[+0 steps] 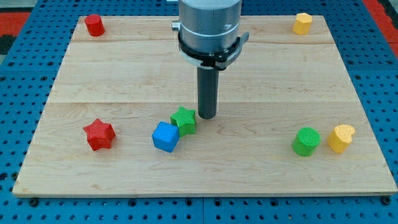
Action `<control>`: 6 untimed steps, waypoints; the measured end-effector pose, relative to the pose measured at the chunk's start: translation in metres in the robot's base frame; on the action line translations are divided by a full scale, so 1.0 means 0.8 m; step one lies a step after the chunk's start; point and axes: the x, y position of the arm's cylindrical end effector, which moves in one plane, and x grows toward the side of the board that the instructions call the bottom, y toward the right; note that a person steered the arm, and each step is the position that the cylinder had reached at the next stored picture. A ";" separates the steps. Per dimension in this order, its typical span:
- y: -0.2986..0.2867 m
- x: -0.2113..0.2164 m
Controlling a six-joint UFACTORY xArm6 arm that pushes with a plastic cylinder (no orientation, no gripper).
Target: Move the blue cube diagonally to the red star
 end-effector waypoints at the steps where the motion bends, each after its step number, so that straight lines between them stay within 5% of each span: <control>1: 0.007 0.063; 2: -0.094 0.103; 3: -0.178 0.086; 6: -0.089 -0.009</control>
